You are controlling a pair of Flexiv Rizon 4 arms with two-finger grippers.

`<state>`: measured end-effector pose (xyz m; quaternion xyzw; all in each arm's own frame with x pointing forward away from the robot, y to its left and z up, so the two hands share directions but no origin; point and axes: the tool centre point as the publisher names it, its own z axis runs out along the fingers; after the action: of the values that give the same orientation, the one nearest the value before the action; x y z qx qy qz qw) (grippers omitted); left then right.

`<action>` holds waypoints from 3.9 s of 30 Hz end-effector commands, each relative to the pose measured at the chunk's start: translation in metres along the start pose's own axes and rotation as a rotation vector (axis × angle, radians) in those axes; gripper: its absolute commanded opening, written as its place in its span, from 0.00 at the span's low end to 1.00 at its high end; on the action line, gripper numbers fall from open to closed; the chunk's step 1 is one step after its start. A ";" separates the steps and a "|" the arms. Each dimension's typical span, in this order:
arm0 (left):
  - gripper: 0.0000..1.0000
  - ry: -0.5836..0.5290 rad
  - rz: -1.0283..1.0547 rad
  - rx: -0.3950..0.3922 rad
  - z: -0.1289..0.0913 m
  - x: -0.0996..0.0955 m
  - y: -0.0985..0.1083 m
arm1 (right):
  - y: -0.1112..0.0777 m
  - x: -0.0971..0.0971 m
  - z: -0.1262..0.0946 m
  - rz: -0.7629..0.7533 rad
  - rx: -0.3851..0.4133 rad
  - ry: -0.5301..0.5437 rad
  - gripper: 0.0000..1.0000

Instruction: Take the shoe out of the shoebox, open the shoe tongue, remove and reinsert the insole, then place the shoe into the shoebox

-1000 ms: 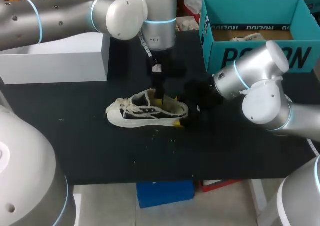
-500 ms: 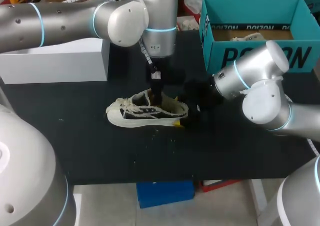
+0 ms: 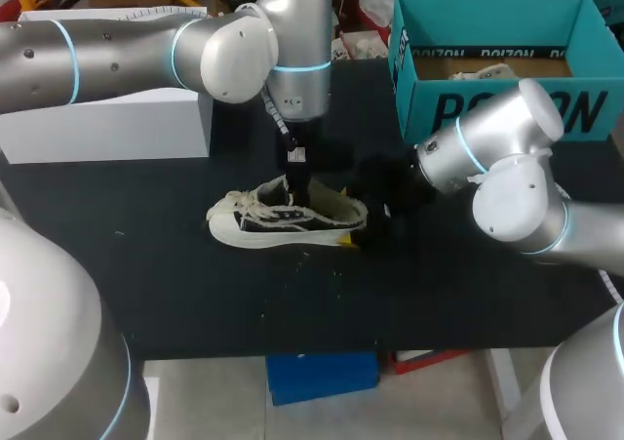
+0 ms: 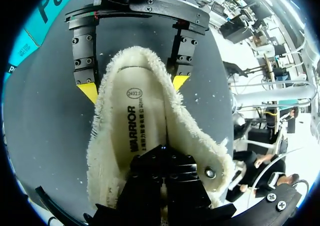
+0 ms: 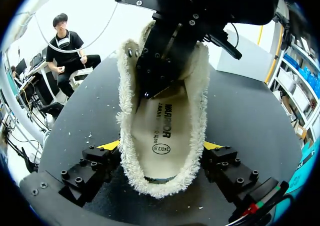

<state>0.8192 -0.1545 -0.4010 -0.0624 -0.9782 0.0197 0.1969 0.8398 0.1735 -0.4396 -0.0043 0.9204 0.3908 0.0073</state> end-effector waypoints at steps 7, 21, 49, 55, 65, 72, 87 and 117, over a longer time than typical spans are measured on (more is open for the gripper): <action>0.00 0.007 -0.009 0.024 0.009 0.006 0.000 | 0.000 0.000 0.002 0.001 0.003 -0.001 0.00; 0.00 -0.016 -0.046 0.007 0.025 0.014 0.001 | 0.000 0.000 0.002 0.001 0.003 -0.001 0.00; 0.38 -0.200 -0.093 -0.010 0.012 0.017 -0.004 | 0.000 0.000 0.002 0.001 0.003 -0.001 0.00; 0.44 -0.313 -0.111 -0.075 0.014 0.020 0.001 | 0.000 0.000 0.002 0.001 0.003 -0.001 0.00; 0.49 -0.523 -0.133 -0.175 0.021 0.018 0.009 | 0.000 0.000 0.002 0.001 0.003 -0.001 0.00; 0.48 -0.551 -0.145 -0.192 0.031 0.001 0.015 | 0.000 0.000 0.002 0.001 0.003 -0.001 0.00; 0.50 -0.693 -0.203 -0.176 0.036 -0.018 0.020 | 0.000 0.000 0.002 0.001 0.003 -0.001 0.00; 0.00 -0.866 -0.267 -0.090 0.008 -0.039 0.023 | 0.000 0.000 0.002 0.001 0.003 -0.001 0.00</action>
<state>0.8434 -0.1381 -0.4187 0.0718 -0.9681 -0.0265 -0.2385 0.8406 0.1737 -0.4397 -0.0031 0.9202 0.3913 0.0084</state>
